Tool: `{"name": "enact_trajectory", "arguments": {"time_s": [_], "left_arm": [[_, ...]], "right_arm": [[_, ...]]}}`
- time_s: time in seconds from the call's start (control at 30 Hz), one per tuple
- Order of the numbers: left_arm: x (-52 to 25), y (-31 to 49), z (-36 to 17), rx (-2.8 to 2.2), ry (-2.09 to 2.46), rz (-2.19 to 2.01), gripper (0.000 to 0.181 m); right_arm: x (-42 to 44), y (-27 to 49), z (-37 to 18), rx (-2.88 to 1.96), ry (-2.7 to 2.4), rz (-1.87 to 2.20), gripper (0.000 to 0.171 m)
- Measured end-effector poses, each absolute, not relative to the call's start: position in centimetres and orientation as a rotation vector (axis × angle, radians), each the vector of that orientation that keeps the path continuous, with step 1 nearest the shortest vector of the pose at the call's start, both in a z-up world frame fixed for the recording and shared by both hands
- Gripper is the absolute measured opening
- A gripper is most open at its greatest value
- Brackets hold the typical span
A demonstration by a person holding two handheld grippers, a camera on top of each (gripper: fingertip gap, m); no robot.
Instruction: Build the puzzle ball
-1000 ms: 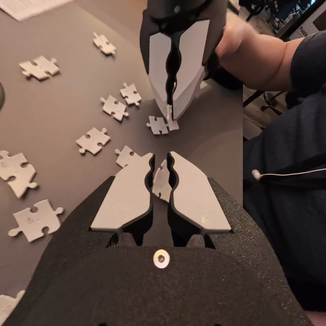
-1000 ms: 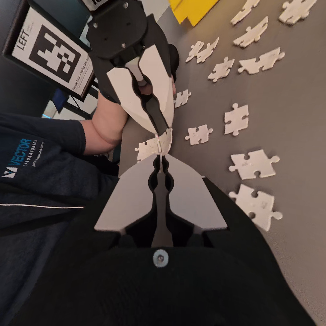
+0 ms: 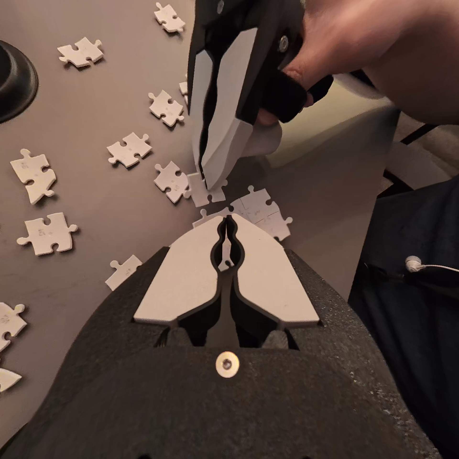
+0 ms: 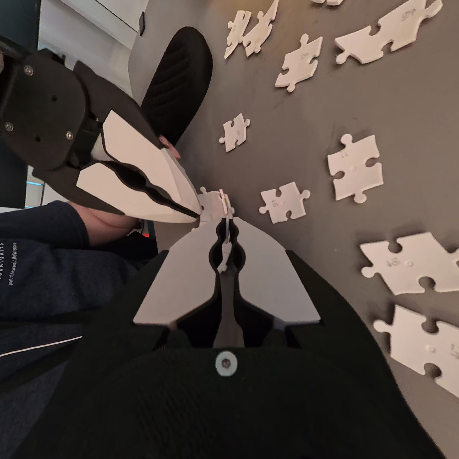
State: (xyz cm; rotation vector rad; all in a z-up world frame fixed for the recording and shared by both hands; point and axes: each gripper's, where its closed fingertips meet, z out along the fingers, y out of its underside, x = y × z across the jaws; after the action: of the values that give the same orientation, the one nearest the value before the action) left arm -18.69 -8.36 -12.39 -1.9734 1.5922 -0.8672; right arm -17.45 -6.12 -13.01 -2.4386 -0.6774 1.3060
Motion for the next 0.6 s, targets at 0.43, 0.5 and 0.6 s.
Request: {"name": "enact_trajectory", "arguments": {"time_s": [0.43, 0.5, 0.6], "left_arm": [[-18.6, -7.4, -15.3, -2.037, 1.715, -0.71, 0.0], [-18.7, -7.4, -15.4, -2.042, 1.722, -0.713, 0.0], [-18.6, -7.5, -15.4, -2.047, 1.727, -0.713, 0.0]], "right_arm": [[-18.4, -5.8, -14.6, -2.571, -0.708, 1.309, 0.003], [-18.3, -5.6, -14.7, -2.589, -0.706, 1.293, 0.003], [-18.2, -5.5, -14.9, -2.621, -0.703, 1.275, 0.003]]}}
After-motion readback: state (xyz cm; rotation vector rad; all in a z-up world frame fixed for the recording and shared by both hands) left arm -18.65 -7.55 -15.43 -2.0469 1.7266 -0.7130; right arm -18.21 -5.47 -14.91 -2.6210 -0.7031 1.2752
